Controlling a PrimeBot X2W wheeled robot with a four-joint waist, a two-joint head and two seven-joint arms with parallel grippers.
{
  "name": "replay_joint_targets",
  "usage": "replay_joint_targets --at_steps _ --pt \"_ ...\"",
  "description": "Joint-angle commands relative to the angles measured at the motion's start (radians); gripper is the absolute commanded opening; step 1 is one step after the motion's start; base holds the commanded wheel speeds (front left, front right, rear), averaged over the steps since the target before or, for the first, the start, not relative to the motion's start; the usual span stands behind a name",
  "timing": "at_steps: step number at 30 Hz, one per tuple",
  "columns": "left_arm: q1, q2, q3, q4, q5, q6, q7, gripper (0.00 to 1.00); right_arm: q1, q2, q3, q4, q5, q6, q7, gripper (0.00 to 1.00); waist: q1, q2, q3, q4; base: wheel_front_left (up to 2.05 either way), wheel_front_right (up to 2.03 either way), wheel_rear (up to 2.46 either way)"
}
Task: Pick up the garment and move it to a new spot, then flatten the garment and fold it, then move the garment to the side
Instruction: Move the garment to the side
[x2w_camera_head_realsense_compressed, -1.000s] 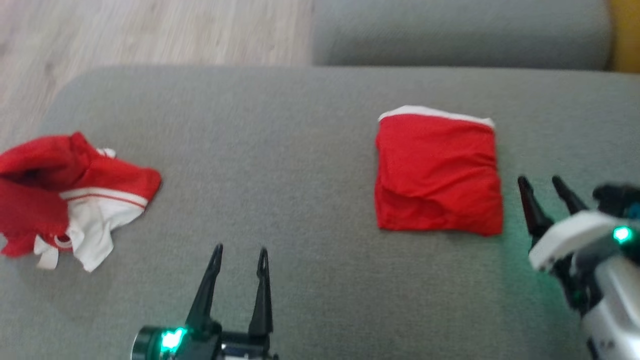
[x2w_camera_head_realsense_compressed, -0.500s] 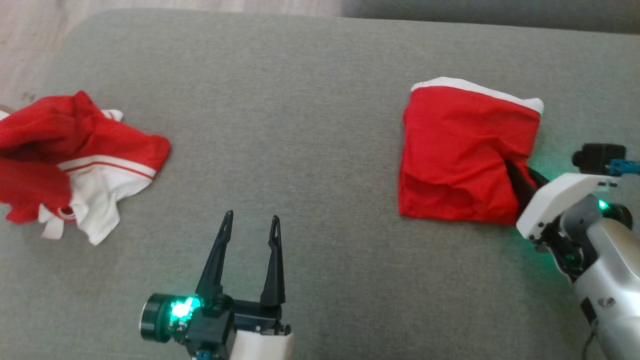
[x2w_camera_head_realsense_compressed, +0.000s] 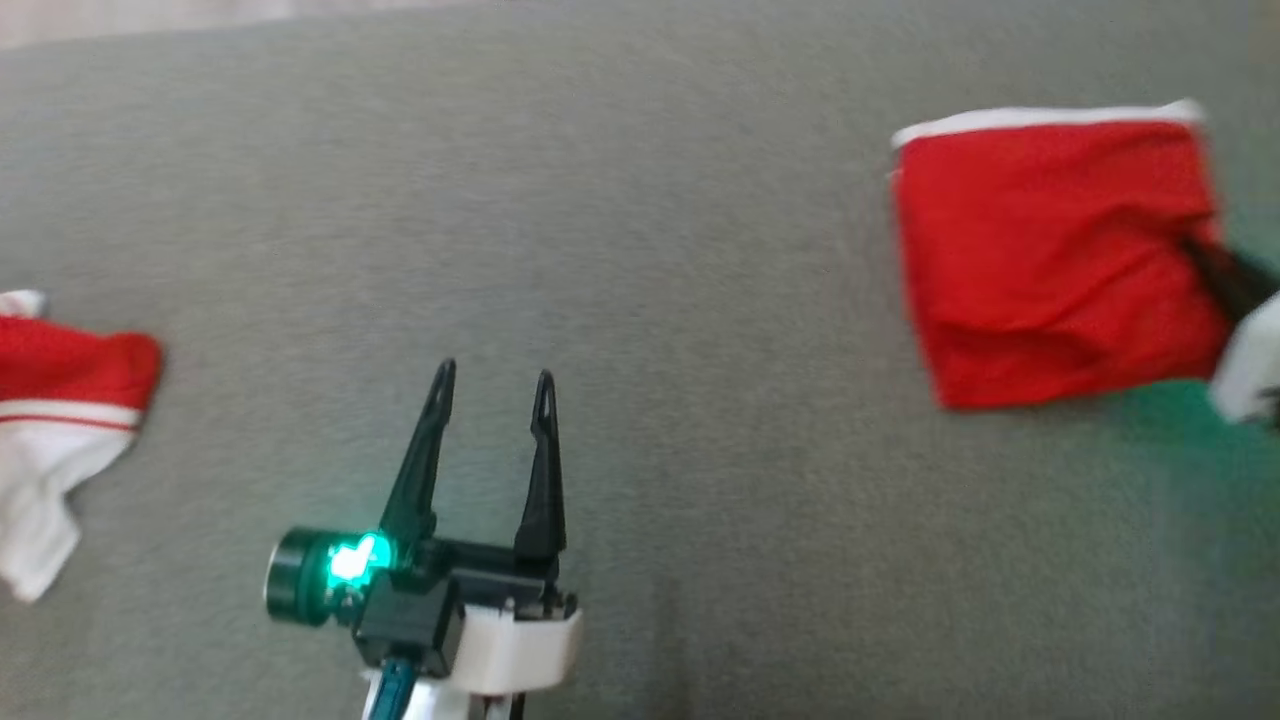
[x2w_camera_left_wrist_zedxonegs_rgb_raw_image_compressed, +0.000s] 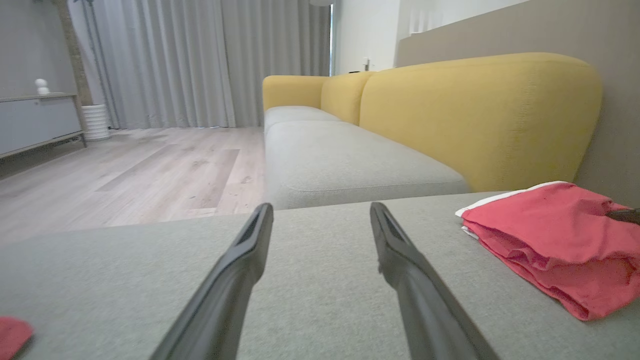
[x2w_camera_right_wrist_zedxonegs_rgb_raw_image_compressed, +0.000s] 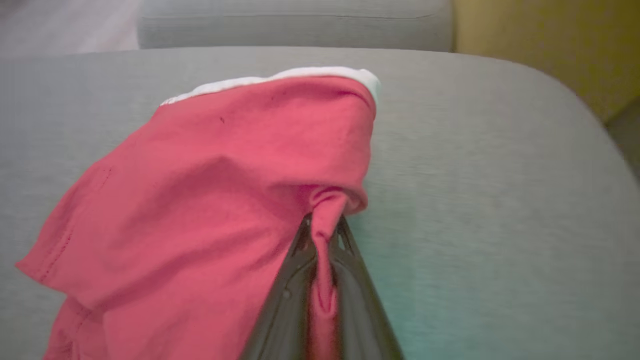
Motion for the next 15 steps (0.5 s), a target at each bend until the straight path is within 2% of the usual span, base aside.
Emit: replay_joint_targets --at_steps 1,5,8,11,15 --pt "-0.04 -0.007 0.025 -0.036 0.016 -0.003 -0.005 1.0 -0.012 -0.068 0.005 -0.022 0.004 0.004 0.002 0.0 0.0 0.0 0.066 -0.062 0.0 0.0 0.0" --pt "-0.09 -0.007 0.016 -0.037 0.036 -0.017 -0.005 1.0 -0.045 -0.186 0.014 -0.007 -0.016 0.004 -0.012 0.0 0.0 0.0 0.126 -0.091 0.0 0.0 0.0" --pt "-0.119 -0.007 0.014 -0.039 0.047 -0.022 -0.005 1.0 -0.078 -0.242 0.017 0.022 -0.044 0.004 -0.03 0.0 0.0 0.0 0.161 -0.102 0.0 0.0 0.0" --pt "-0.137 -0.007 0.012 -0.042 0.057 -0.026 -0.005 1.0 -0.121 -0.272 0.021 0.057 -0.091 0.004 -0.053 0.0 0.0 0.0 0.19 -0.112 0.0 0.0 0.0" --pt "-0.157 -0.007 0.008 -0.039 0.067 -0.031 -0.005 1.0 -0.171 -0.275 0.038 0.086 -0.148 0.004 -0.063 0.0 0.0 0.0 0.215 -0.115 0.0 0.0 0.0"
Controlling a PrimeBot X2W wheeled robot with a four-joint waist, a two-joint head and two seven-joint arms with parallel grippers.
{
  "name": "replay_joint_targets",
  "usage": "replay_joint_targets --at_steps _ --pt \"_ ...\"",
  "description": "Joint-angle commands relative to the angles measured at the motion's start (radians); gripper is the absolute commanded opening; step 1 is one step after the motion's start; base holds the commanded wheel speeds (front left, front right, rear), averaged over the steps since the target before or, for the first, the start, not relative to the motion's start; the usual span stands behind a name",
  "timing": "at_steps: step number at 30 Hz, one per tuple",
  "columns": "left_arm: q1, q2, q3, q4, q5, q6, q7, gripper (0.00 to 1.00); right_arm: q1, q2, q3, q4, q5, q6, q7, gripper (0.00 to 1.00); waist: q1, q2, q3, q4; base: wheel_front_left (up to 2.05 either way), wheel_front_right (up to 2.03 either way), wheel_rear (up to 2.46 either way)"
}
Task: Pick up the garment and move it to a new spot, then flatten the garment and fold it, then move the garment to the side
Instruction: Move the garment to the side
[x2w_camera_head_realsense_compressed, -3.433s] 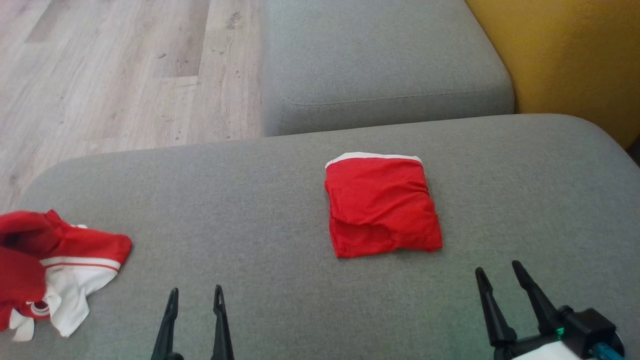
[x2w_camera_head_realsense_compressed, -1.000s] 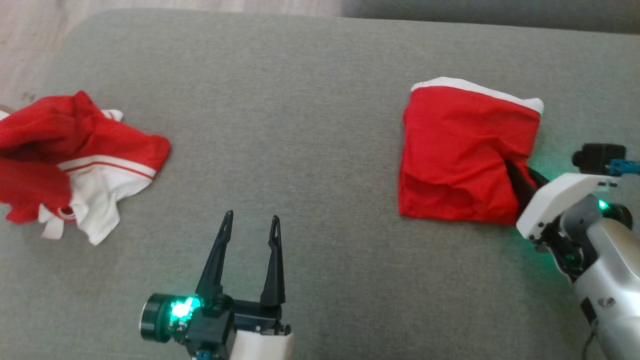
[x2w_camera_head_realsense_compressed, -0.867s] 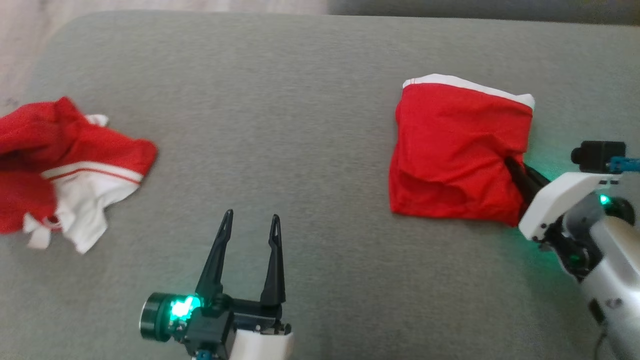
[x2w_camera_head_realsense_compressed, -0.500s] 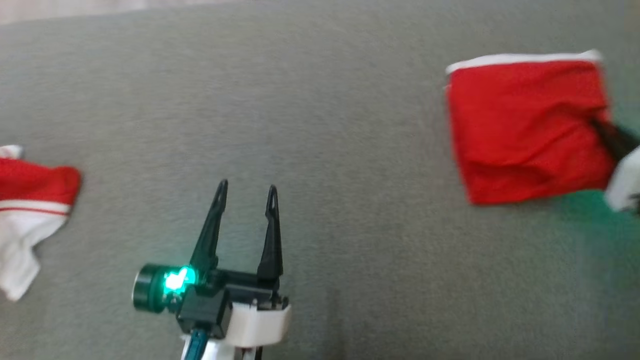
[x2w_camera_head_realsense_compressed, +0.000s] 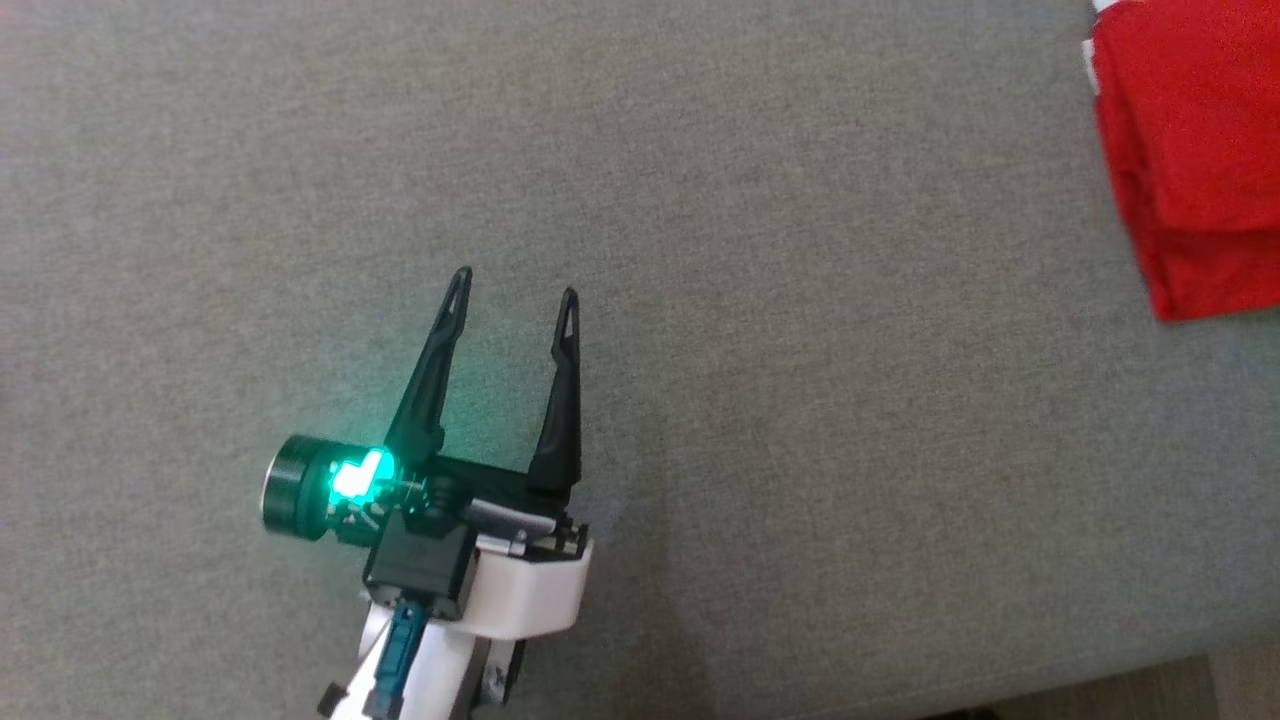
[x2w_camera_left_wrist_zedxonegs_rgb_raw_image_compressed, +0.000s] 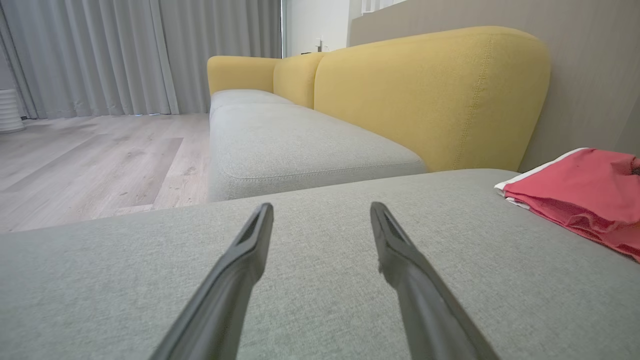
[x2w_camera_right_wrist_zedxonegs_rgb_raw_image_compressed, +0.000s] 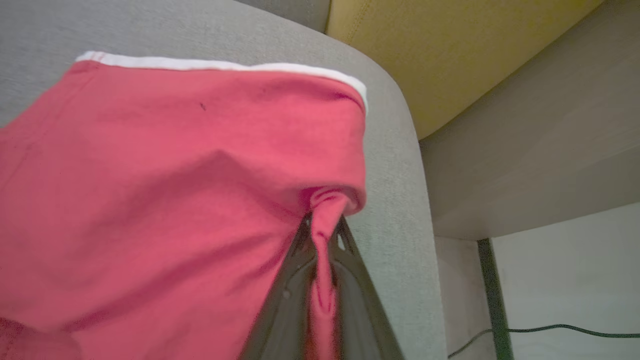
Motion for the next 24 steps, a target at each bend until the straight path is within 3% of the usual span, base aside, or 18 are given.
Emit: replay_joint_targets --at_steps 1,3,4,5,8,14,24 --pt "-0.024 -0.005 0.019 -0.03 0.009 0.0 -0.005 1.0 -0.001 -0.058 -0.002 0.012 -0.028 0.004 -0.019 0.0 -0.0002 0.0 0.015 -0.003 0.0 0.0 0.0" --pt "-0.034 -0.005 0.017 -0.029 0.011 0.001 -0.005 1.0 -0.021 -0.053 -0.007 0.05 -0.068 0.004 -0.028 0.0 -0.0002 0.0 0.019 0.002 0.0 0.0 0.0" --pt "-0.038 -0.005 0.017 -0.029 0.01 0.002 -0.005 1.0 -0.028 -0.047 -0.013 0.072 -0.085 0.004 -0.031 0.18 -0.0002 0.0 0.019 0.006 0.0 0.0 0.0" --pt "-0.04 -0.005 0.017 -0.029 0.009 0.003 -0.005 1.0 -0.036 -0.04 -0.02 0.094 -0.106 0.004 -0.041 1.0 -0.0002 0.0 0.016 0.01 0.0 0.0 0.0" --pt "-0.042 -0.005 0.016 -0.026 0.004 0.011 -0.005 1.0 -0.052 -0.009 -0.043 0.148 -0.183 0.004 -0.096 1.0 -0.0002 0.0 -0.004 0.023 0.0 0.0 0.0" --pt "-0.008 -0.005 0.022 -0.004 -0.025 0.023 -0.005 1.0 -0.026 0.123 -0.092 0.196 -0.244 0.004 -0.176 1.0 -0.0002 0.0 -0.1 0.047 0.0 0.0 0.0" --pt "0.12 -0.005 0.091 0.105 -0.119 0.021 -0.005 1.0 0.244 0.406 -0.044 0.105 -0.165 0.004 -0.293 1.0 -0.0002 0.0 -0.368 0.098 0.0 0.0 0.0"
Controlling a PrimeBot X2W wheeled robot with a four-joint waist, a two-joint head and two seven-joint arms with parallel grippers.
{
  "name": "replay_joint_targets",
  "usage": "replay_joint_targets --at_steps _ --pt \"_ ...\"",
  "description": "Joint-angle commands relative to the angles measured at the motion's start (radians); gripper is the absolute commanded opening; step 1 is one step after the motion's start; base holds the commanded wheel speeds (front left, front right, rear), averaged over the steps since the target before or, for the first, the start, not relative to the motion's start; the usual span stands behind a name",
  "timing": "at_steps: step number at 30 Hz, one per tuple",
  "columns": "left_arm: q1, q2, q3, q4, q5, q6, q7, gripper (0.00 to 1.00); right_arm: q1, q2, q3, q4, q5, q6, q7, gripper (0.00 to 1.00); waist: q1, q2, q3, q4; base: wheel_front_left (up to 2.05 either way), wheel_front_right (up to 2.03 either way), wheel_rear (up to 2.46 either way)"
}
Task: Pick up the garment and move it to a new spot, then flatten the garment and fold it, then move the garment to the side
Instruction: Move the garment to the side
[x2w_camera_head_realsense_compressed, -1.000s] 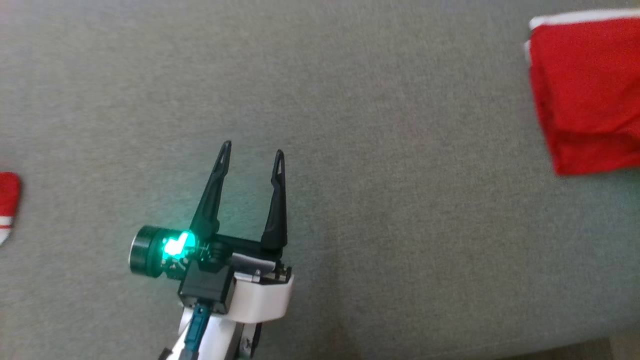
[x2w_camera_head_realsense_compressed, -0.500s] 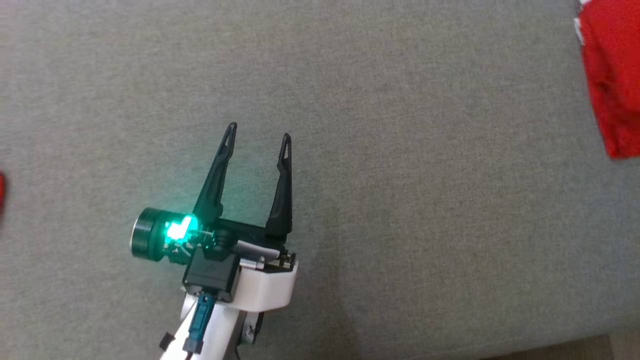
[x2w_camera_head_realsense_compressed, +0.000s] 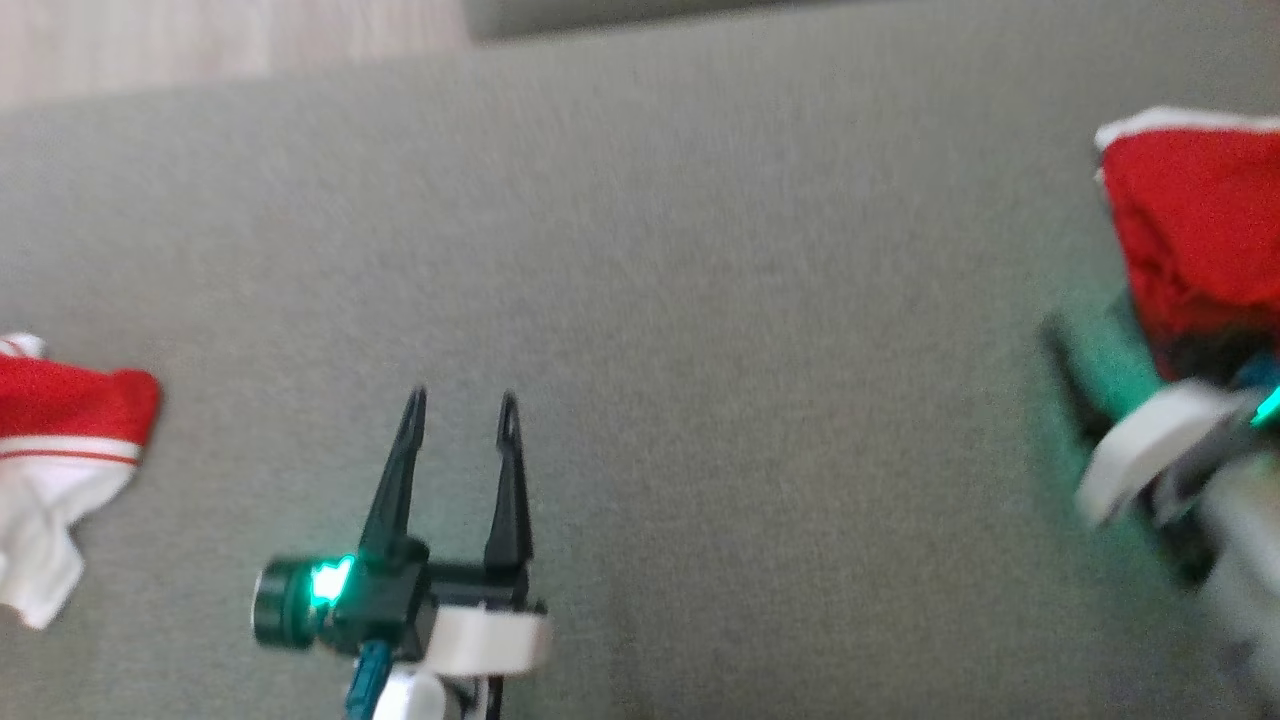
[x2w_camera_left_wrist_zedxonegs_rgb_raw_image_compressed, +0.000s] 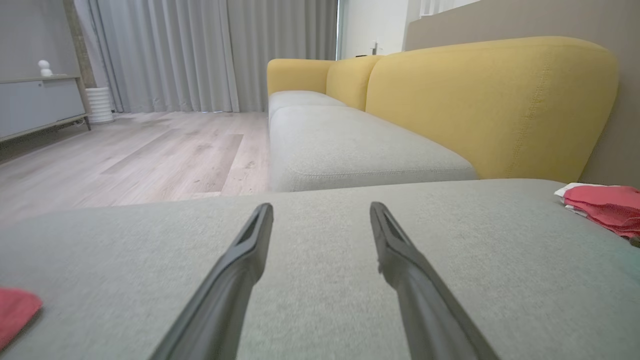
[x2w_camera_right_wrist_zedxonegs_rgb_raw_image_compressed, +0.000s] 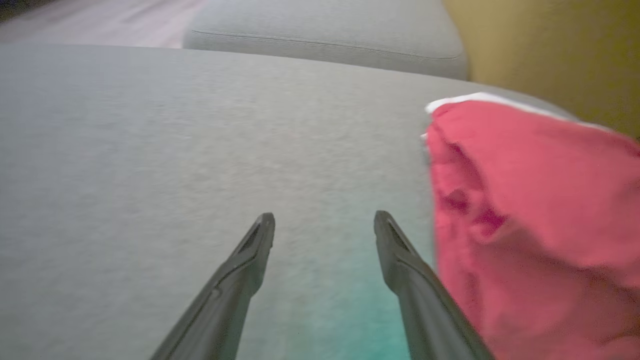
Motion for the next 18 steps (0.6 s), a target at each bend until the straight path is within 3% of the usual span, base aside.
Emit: replay_joint_targets --at_steps 1,8,18 --pt "0.015 -0.004 0.042 -0.006 -0.012 -0.01 -0.004 1.0 0.047 0.013 0.018 -0.033 0.019 0.004 -0.025 1.0 0.0003 0.0 -0.132 0.036 0.0 0.0 0.0" --pt "0.088 -0.004 0.095 0.056 -0.034 -0.045 -0.004 1.0 0.208 0.142 -0.016 -0.099 0.03 0.004 -0.058 1.0 0.0003 0.0 -0.263 0.061 0.0 0.0 0.0" --pt "0.154 -0.004 0.155 0.022 -0.003 -0.075 -0.004 1.0 0.566 0.332 -0.399 -0.51 -0.272 0.004 -0.059 1.0 0.0003 0.0 -0.349 0.079 0.0 0.0 0.0"
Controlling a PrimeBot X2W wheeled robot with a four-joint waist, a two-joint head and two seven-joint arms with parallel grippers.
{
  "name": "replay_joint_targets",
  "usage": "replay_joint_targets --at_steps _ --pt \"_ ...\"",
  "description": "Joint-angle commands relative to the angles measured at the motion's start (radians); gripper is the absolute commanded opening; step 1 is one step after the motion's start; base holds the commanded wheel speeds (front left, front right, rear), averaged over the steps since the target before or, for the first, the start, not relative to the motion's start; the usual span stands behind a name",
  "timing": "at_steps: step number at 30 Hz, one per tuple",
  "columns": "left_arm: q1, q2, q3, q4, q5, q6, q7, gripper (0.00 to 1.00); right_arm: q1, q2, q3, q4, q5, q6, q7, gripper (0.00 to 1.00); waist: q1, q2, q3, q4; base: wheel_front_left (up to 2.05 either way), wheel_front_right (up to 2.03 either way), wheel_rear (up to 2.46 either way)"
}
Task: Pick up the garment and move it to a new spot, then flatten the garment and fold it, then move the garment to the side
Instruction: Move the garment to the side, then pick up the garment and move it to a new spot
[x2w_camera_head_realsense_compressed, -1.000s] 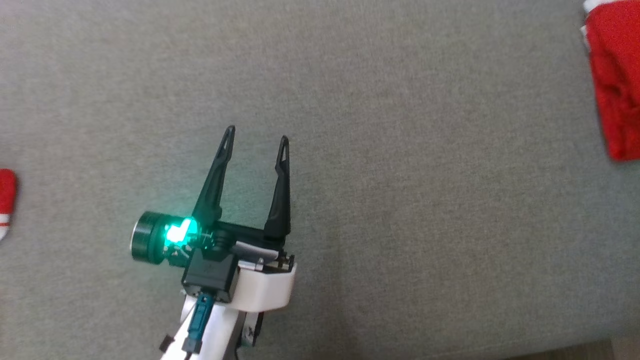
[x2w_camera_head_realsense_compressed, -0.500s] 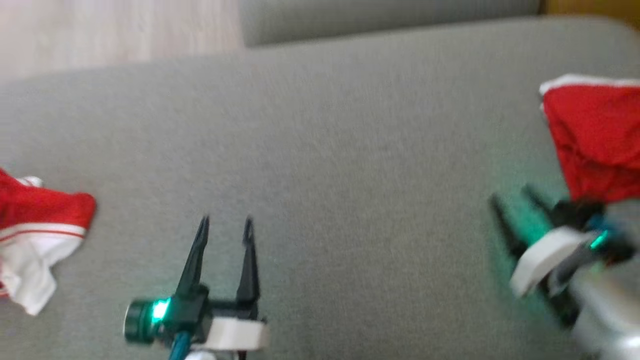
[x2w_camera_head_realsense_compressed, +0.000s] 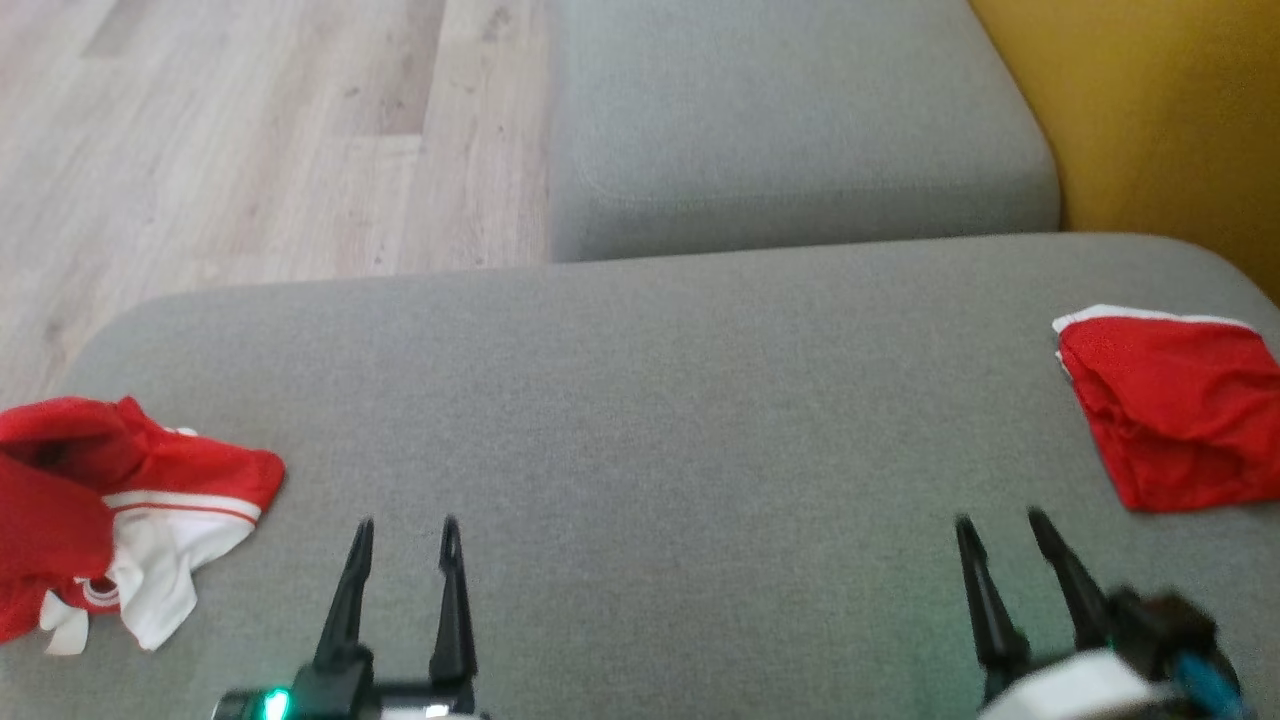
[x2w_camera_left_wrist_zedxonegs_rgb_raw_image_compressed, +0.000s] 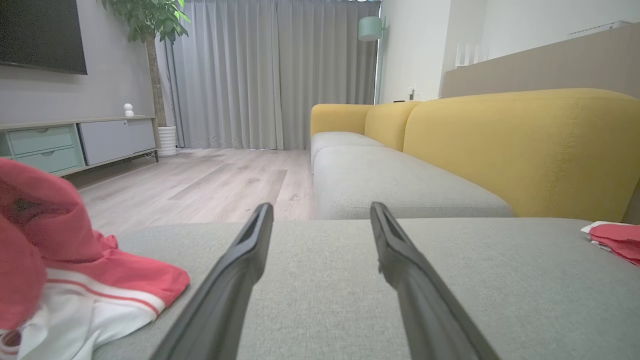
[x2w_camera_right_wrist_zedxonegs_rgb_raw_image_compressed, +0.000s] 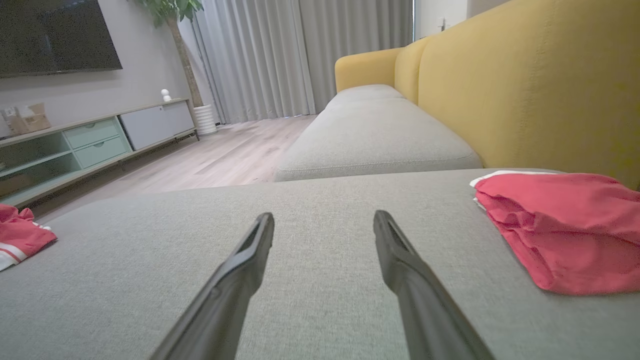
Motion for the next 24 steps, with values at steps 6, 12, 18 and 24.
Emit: replay_joint_targets --at_steps 6,12,18,24 --pt "0.072 -0.004 0.064 -0.066 0.017 0.004 -0.005 1.0 0.129 0.057 -0.072 -0.186 -0.102 0.004 -0.014 1.0 0.0004 0.0 -0.043 -0.004 0.0 0.0 0.0" --pt "0.132 -0.004 0.079 -0.073 0.025 -0.006 -0.005 1.0 0.158 0.063 -0.074 -0.217 -0.118 0.004 -0.014 1.0 0.0004 0.0 -0.058 -0.012 0.0 0.0 0.0" --pt "0.135 -0.004 0.081 -0.07 0.021 -0.016 -0.005 1.0 0.159 0.064 -0.077 -0.218 -0.114 0.004 -0.014 1.0 0.0004 0.0 -0.065 -0.011 0.0 0.0 0.0" --pt "0.129 -0.004 0.081 -0.068 0.023 -0.016 -0.005 1.0 0.15 0.062 -0.065 -0.211 -0.108 0.004 -0.014 1.0 0.0004 0.0 -0.067 -0.019 0.0 0.0 0.0"
